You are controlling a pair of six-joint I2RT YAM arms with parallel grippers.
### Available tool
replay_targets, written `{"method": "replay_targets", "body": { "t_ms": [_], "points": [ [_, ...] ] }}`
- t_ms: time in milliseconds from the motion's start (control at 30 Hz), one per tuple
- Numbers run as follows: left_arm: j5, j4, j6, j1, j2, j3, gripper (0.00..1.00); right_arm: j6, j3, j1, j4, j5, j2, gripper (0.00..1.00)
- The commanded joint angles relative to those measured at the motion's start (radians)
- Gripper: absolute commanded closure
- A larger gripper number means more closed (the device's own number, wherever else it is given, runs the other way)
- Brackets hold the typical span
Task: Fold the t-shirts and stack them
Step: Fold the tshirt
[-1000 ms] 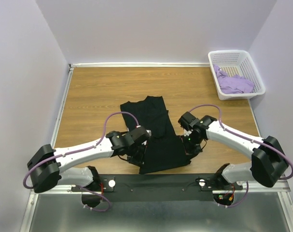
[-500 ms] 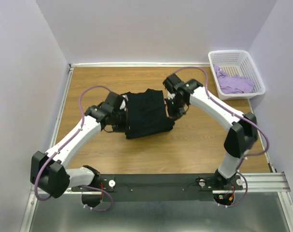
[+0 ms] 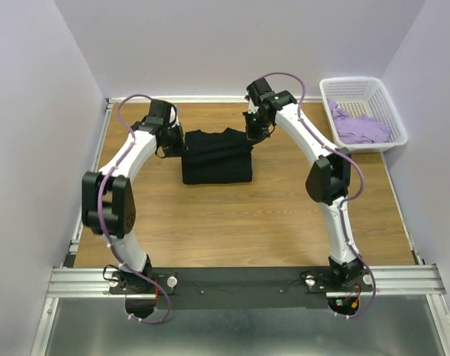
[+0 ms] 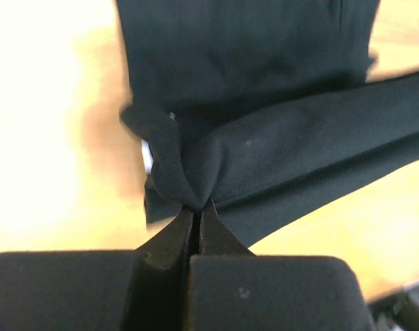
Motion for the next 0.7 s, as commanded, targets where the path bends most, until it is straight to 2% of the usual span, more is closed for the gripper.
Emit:
{"method": "replay_targets", "body": {
  "t_ms": [0,167,300,533,667],
  "points": [
    [-0.014,0.092,0.071,0.021,0.132,0.101,1.0,-0.038,0.042,-0.047,0.056,0.016,0.099,0.99],
    [-0.046,0.155,0.091,0.029,0.297,0.211,1.0,-0.03,-0.036,-0.072,0.191,0.026,0.136,0.99],
    [-0.016,0.226,0.073,0.052,0.362,0.187,1.0,-0.062,-0.027,-0.075,0.232,0.065,0.168,1.0],
    [-0.002,0.355,0.016,0.069,0.279,0.022,1.0,-0.084,-0.048,-0.075,0.297,0.052,0.163,1.0],
    [-0.027,0.387,-0.006,0.083,0.25,-0.012,1.0,-0.082,-0.1,-0.075,0.376,0.046,0.127,0.99]
  ]
}}
